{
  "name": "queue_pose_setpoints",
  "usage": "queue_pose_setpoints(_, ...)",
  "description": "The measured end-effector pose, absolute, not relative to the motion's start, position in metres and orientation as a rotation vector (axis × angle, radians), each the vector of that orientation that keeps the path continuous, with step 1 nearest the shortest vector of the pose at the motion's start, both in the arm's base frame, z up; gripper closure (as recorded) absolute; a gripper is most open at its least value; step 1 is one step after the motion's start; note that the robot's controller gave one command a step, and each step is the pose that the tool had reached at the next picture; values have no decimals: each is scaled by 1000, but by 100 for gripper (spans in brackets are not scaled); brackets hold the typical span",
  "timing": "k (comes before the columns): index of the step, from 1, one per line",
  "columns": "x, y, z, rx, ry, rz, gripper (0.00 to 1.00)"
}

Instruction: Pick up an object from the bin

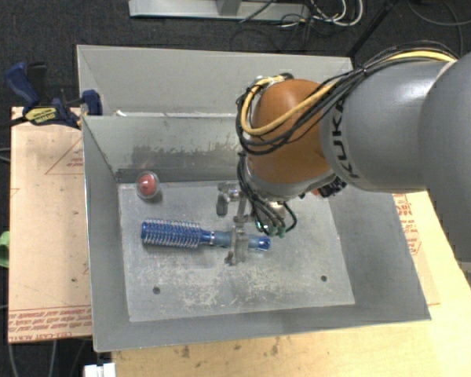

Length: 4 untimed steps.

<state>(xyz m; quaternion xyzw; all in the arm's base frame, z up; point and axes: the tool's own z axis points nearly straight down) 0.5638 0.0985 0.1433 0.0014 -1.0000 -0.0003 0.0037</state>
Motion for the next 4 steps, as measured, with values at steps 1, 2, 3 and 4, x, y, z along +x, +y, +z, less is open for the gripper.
queue_pose_setpoints(1,605,125,65,117,-3139,-3,0)
queue_pose_setpoints(2,606,124,70,114,-3141,-3,100)
queue_pose_setpoints(3,599,131,199,220,-3144,-3,100)
queue_pose_setpoints(4,621,68,259,736,-3062,4,100)
